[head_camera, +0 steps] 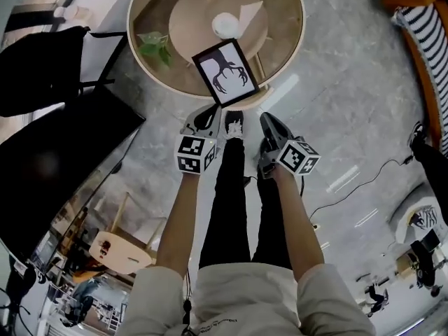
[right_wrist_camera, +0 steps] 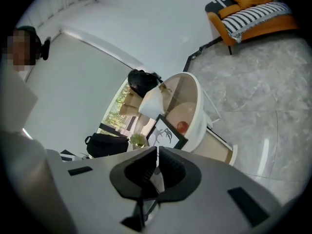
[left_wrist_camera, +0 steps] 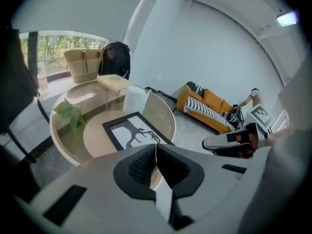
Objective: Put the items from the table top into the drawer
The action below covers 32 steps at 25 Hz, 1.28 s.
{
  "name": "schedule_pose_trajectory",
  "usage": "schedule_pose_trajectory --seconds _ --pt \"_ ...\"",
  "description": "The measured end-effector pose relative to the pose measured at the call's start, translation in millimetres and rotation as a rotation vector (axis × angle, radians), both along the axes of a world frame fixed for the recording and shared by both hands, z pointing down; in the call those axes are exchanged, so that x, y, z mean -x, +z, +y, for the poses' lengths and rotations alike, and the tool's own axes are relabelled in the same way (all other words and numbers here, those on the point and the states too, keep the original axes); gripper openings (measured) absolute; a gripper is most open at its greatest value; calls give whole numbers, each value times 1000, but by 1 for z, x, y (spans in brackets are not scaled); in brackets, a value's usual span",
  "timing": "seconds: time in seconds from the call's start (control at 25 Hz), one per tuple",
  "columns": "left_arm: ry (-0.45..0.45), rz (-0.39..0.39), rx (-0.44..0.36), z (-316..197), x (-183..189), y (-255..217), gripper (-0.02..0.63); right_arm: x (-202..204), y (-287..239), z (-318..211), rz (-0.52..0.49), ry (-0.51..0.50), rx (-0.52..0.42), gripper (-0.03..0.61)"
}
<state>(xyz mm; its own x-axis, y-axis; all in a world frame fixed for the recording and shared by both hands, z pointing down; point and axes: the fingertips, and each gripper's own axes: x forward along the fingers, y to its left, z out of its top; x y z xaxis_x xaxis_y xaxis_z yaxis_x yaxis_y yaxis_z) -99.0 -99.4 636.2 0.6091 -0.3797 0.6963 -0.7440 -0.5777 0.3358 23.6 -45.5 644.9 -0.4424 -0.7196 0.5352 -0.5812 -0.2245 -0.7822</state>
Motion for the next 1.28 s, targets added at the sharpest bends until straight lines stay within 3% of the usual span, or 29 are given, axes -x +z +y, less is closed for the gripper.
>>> schedule_pose_trajectory --seconds 0.16,0.28,0.4,0.6,0.88,0.92,1.28 --pt "45 -16 8 -16 6 41 21 12 39 -2 -51 3 34 35" --pt "80 -9 30 -25 7 62 21 24 67 -11 -115 60 59 40" --pt "132 -9 48 -28 4 80 21 33 90 -23 -216 152 80 163" --pt "169 -10 46 -34 -1 101 21 48 117 -40 -307 193 73 245" --pt "279 8 73 -11 -28 107 21 57 132 -59 -394 217 62 245" --pt "287 5 76 -7 -32 108 21 57 133 -60 -404 219 68 216" --pt "258 -24 70 18 -45 100 21 44 124 -47 -455 196 78 188"
